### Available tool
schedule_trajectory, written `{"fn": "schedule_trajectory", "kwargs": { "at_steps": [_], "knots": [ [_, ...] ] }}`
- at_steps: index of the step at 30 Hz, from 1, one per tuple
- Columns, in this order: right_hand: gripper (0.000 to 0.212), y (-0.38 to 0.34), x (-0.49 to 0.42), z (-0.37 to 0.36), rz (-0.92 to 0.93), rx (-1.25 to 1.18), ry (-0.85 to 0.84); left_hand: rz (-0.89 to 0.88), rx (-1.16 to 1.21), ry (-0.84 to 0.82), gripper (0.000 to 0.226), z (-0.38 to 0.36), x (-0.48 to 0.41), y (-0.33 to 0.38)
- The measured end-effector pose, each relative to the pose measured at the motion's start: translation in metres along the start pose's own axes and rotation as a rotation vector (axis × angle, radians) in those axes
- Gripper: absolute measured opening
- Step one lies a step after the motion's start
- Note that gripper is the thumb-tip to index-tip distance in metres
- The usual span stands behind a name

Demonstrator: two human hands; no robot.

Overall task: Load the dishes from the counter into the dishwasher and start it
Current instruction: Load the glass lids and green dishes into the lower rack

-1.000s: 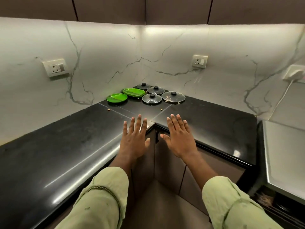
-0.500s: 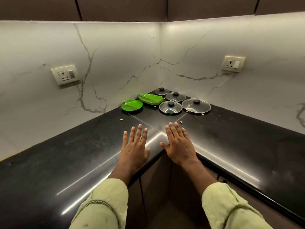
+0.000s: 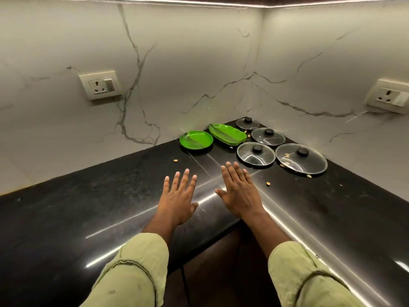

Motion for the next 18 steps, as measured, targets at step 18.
{"fn": "schedule_trajectory", "kwargs": {
  "at_steps": [18],
  "knots": [
    [0.076, 0.012, -0.172, -0.094, -0.002, 0.027, -0.2, 0.043, 0.166, -0.235, 0.101, -0.056, -0.179, -0.075]
  ]
}}
Point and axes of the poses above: each hand's wrist, its own x-axis away from the middle knuckle, its own z-axis out of the back of the hand, y = z × x, the point moved 6 cm from there along -x, towards the middle knuckle, and after that the axes turned 2 degrees about x, right-handed, at the moved point
